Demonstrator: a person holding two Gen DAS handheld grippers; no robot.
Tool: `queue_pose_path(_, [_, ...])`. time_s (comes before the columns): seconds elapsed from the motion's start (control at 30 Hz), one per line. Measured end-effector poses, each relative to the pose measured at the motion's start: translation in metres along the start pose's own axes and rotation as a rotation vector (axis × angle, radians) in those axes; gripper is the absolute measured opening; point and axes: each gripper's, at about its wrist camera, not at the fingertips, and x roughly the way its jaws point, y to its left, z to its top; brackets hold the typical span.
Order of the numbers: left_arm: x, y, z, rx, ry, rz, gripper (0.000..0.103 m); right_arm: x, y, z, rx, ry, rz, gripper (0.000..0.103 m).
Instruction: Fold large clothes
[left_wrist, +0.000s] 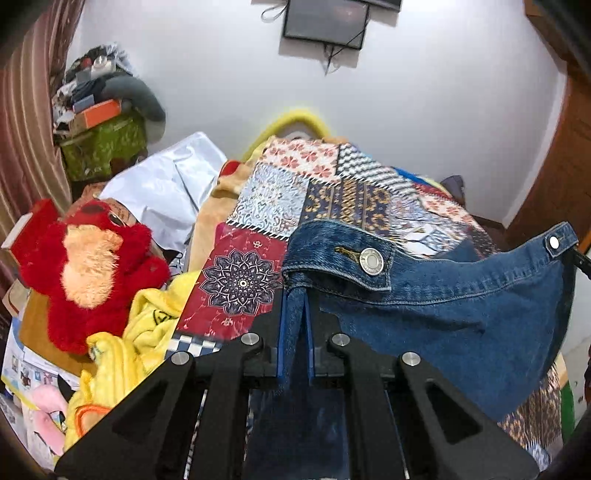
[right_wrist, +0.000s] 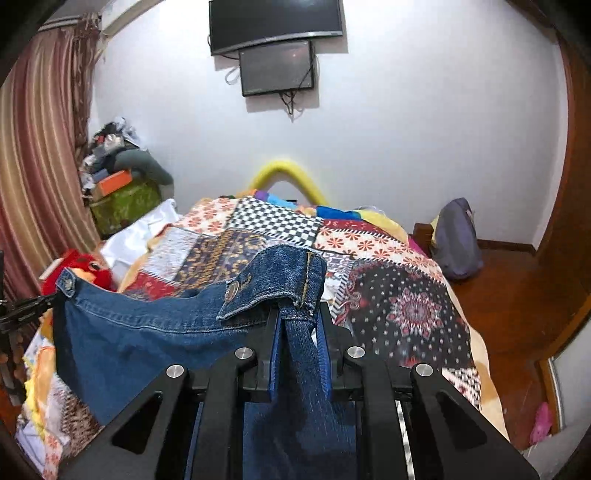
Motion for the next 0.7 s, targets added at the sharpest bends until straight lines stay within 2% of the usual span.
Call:
queue_pose_path(0.07, [0.028,0.000,0.003,-0.011,0.035,0.005,0.006,0.026,-0.003,0.003,0.013,0.026,-0.019,0.014])
queue_pose_path(0.1, [0.040,-0.002,0.001,-0.012,0.040,0.017,0.000,0.045,-0.006,0.001,0.020,0.051,-0.032,0.014])
queue_pose_path(0.2, [0.067,0.000,-0.003,0.002,0.050,0.073,0.000,0.087,-0.010,-0.011,0.010,0.110,-0.081,0.014])
queue_pose_path(0.3, [0.106,0.015,-0.013,-0.055,0.152,0.061,0.000,0.127,-0.020,-0.032,0.001,0.194,-0.106,0.015])
queue_pose_path(0.43, [0.125,0.025,-0.033,-0.049,0.215,0.082,0.000,0.157,-0.031,-0.065,-0.053,0.276,-0.116,0.016])
queue_pose_path(0.53, [0.119,0.029,-0.042,-0.033,0.211,0.094,0.000,0.160,-0.036,-0.075,-0.070,0.297,-0.101,0.019])
queue_pose_path(0.57, [0.116,0.030,-0.041,-0.030,0.213,0.092,0.001,0.158,-0.037,-0.075,-0.081,0.300,-0.108,0.026])
queue_pose_path(0.6, [0.112,0.030,-0.040,-0.028,0.215,0.092,0.001,0.157,-0.036,-0.076,-0.116,0.321,-0.168,0.032])
queue_pose_path(0.63, [0.106,0.030,-0.039,-0.022,0.215,0.095,0.001,0.158,-0.035,-0.077,-0.148,0.336,-0.214,0.050])
queue_pose_path(0.67, [0.102,0.029,-0.038,-0.014,0.215,0.100,0.002,0.155,-0.035,-0.079,-0.190,0.334,-0.263,0.064])
queue_pose_path(0.7, [0.098,0.026,-0.037,0.000,0.215,0.105,0.002,0.150,-0.036,-0.081,-0.217,0.322,-0.292,0.066])
